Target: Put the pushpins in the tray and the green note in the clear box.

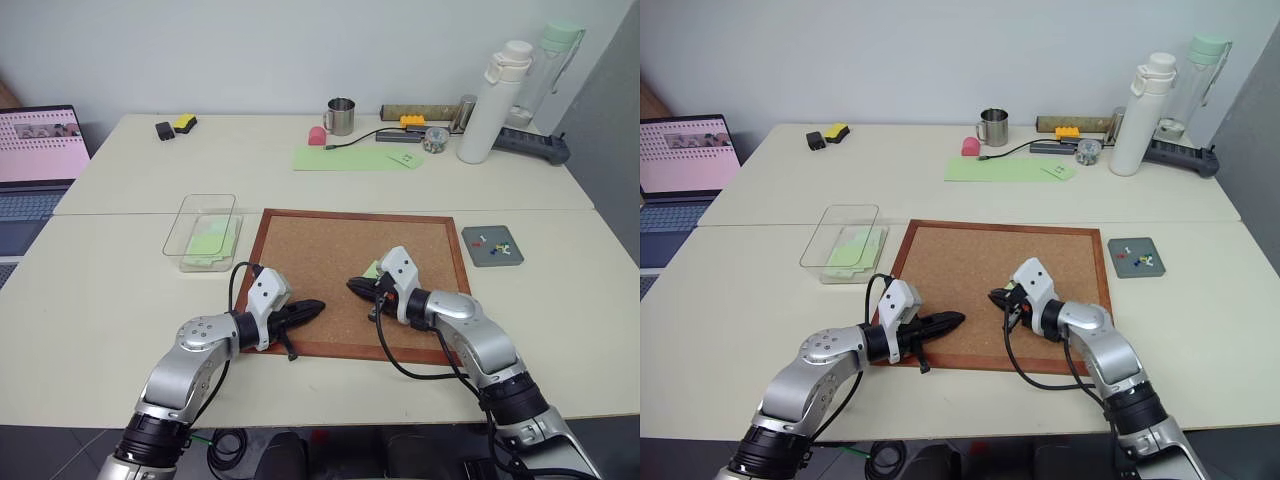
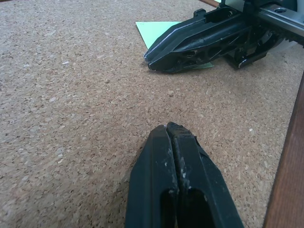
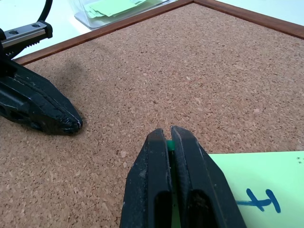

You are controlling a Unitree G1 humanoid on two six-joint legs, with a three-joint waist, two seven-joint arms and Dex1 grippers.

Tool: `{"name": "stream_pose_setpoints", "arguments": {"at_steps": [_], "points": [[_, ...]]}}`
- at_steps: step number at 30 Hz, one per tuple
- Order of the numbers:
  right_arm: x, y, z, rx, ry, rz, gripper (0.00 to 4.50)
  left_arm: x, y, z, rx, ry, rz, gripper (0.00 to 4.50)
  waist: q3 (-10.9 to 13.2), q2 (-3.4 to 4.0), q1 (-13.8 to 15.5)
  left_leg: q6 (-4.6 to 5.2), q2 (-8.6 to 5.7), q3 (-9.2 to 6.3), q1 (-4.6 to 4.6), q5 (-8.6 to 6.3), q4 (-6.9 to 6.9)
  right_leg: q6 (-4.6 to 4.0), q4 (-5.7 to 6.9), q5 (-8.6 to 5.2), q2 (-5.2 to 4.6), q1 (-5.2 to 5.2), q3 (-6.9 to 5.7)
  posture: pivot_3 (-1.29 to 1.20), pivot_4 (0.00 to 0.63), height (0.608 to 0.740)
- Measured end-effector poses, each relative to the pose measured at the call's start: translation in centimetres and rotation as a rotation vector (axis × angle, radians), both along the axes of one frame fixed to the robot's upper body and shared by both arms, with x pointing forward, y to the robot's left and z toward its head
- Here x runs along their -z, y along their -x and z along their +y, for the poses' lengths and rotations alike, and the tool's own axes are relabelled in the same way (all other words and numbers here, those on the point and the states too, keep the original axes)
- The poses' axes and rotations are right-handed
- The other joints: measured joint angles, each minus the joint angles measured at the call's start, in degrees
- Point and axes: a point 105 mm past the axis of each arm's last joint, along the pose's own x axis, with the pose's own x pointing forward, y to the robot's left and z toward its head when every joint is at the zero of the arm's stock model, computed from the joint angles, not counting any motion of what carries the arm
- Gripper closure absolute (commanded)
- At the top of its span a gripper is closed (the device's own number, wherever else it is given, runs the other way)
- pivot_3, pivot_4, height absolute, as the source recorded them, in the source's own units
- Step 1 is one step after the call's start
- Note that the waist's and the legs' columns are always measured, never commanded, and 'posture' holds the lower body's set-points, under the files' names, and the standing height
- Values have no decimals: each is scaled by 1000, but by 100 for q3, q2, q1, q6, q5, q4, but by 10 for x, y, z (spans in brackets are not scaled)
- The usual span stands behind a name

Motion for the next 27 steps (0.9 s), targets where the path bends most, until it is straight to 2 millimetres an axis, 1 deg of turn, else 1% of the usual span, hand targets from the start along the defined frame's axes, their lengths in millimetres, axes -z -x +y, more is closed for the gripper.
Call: {"name": "stream_pose_setpoints", "arguments": {"at_steps": [2,3,6,7,8,10,11,13,15,16,17,18,19,22,25,27], "points": [[-2,1,0,-1,-14,-1,4486,0,0,0,2,0,-1,4500,1,0,1,0,0,0,-2,0,0,0,0,0,0,-1,0,0,150,740],[-7,1,0,-6,-25,-14,4486,0,0,0,2,0,-2,4500,3,0,1,0,0,0,-3,0,0,0,0,0,0,-3,1,0,150,740],[-37,9,3,-73,-39,-134,4486,0,0,0,2,0,-2,4500,3,0,3,0,0,-3,-3,0,0,0,-1,0,0,-2,-2,0,150,740],[-44,11,3,-95,-28,-176,4486,-1,0,0,2,1,-1,4500,2,-1,4,0,0,-4,-3,0,0,0,-1,0,0,-1,-4,0,150,740],[-46,14,1,-122,14,-214,4486,-2,-1,0,2,7,0,4500,2,-1,14,0,-2,-4,-3,0,1,0,-3,0,-2,-1,-6,0,150,740],[-41,17,-6,-159,110,-257,4500,-4,0,0,4,35,30,4118,5,-5,16,0,-2,-3,-4,0,1,0,-3,0,-3,-1,-6,0,150,740],[-38,17,-8,-162,133,-261,4500,-4,0,0,7,41,41,4018,5,-5,6,0,-2,-3,-4,0,1,0,-2,0,-2,-1,-5,0,150,740],[-35,21,-11,-204,198,-305,4500,-12,-2,-3,19,111,98,3669,13,-10,6,0,-2,-7,-8,0,2,0,2,0,-1,-5,-9,0,150,740],[-34,23,-12,-248,253,-351,4500,-26,-8,-3,21,178,123,3278,22,-23,3,0,-1,-8,-8,0,4,0,3,0,0,-5,-10,0,150,740],[-34,24,-12,-270,273,-372,4500,-37,-12,-3,23,213,126,3055,25,-29,-1,0,-1,-7,-8,0,5,0,3,0,0,-5,-9,0,150,740],[-35,24,-12,-283,284,-385,4500,-44,-15,-2,27,241,131,2940,27,-32,-1,0,-1,-8,-8,0,5,0,3,0,0,-5,-10,0,150,740],[-36,25,-12,-311,304,-416,4500,-60,-19,-2,35,288,129,2670,27,-33,-1,0,-1,-7,-7,0,4,0,2,0,0,-5,-9,0,150,740],[-38,24,-12,-323,319,-441,4500,-67,-22,-2,42,313,137,2427,28,-33,-1,0,-1,-8,-9,0,4,0,1,0,0,-5,-10,0,150,740],[-42,22,-14,-346,346,-491,4500,-74,-24,-4,44,353,188,1819,28,-33,2,-1,-1,-8,-8,1,4,0,1,0,-1,-5,-9,0,150,740],[-44,23,-14,-368,370,-546,4500,-68,-23,-7,35,385,308,1819,29,-34,1,-1,0,-9,-8,1,4,0,2,0,0,-5,-9,0,150,740],[-50,21,-12,-385,384,-597,4500,-63,-21,-9,38,408,392,1819,29,-34,0,-2,0,-9,-8,1,4,-1,2,0,-1,-5,-9,0,150,740]]}}
